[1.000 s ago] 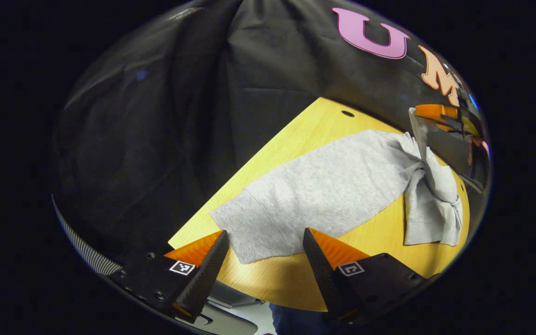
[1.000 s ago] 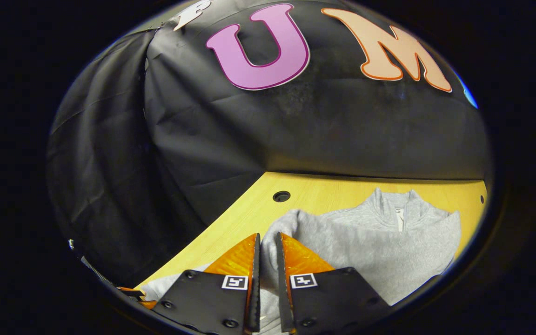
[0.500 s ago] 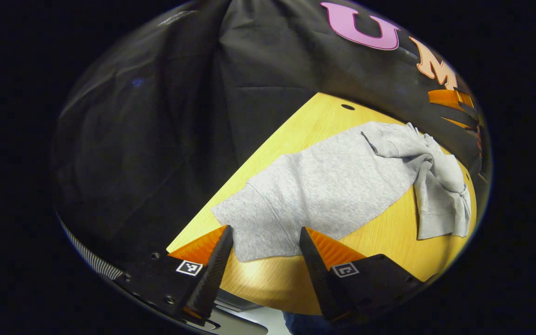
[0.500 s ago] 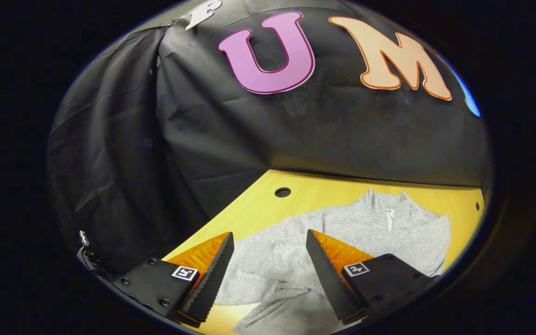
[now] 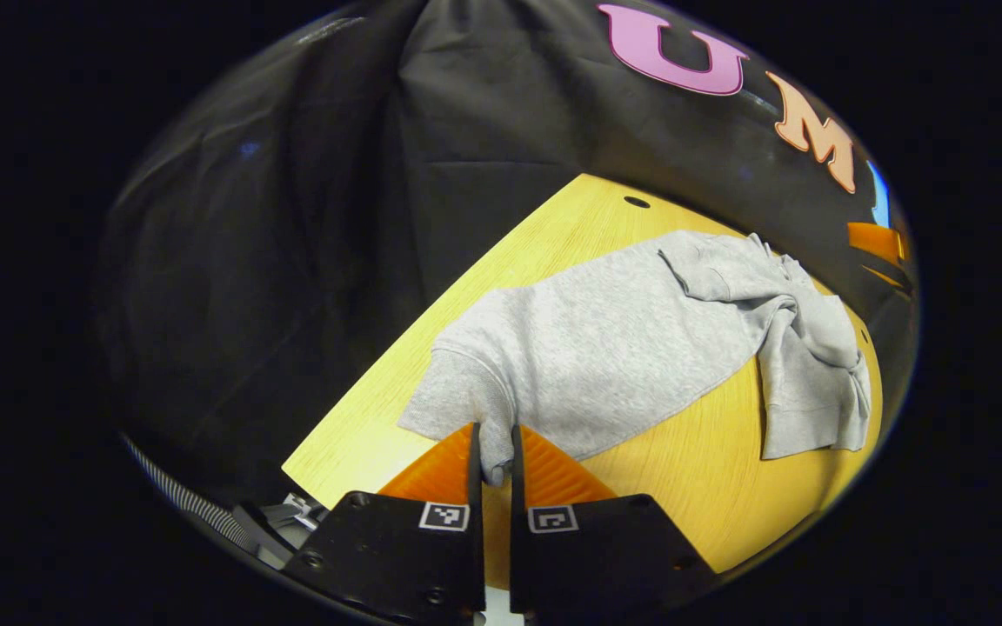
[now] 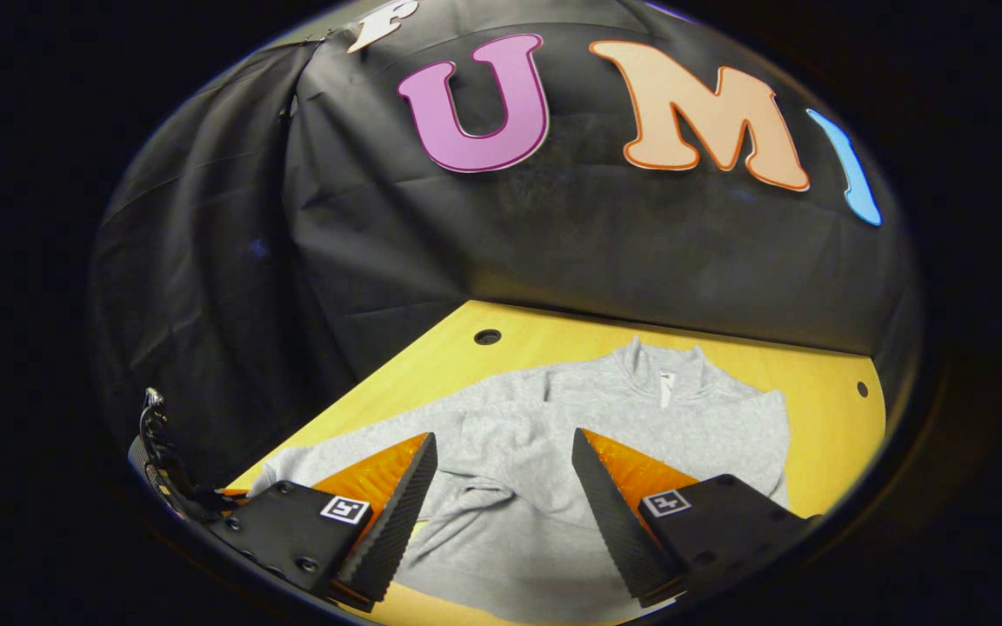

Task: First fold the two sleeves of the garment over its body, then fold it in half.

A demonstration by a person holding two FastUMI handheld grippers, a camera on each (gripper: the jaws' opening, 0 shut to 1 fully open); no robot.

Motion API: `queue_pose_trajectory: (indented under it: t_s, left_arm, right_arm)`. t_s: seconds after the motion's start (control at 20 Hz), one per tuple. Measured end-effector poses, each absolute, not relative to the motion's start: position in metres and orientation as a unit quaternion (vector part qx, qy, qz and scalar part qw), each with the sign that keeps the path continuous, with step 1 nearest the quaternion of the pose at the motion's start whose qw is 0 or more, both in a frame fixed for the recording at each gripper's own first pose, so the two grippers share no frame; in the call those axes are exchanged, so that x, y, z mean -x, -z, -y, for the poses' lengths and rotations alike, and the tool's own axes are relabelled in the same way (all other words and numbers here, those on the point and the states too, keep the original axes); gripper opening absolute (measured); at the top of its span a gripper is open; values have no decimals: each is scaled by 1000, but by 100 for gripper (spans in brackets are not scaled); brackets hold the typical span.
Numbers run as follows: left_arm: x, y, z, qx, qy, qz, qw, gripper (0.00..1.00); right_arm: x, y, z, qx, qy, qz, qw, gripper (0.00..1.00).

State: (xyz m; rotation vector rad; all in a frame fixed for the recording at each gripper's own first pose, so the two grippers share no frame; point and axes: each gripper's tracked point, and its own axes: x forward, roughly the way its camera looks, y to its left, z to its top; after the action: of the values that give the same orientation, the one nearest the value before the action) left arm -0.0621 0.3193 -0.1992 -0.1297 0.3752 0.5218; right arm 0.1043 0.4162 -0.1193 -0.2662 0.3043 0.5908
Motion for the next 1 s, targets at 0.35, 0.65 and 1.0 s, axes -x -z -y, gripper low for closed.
queue_pose_trajectory:
  t_s: [0.35, 0.65, 1.0]
  left_arm:
    - [59, 198, -315, 86, -272, -194, 939, 2]
    - [44, 173, -291, 117, -271, -188, 937, 0]
    - [-3, 103, -195, 62, -188, -143, 970, 0]
  right_arm:
    - [-100, 114, -347, 118, -243, -147, 952, 98]
    - [-98, 98, -268, 92, -181, -142, 969, 98]
    - [-94, 80, -189, 80, -131, -127, 980, 98]
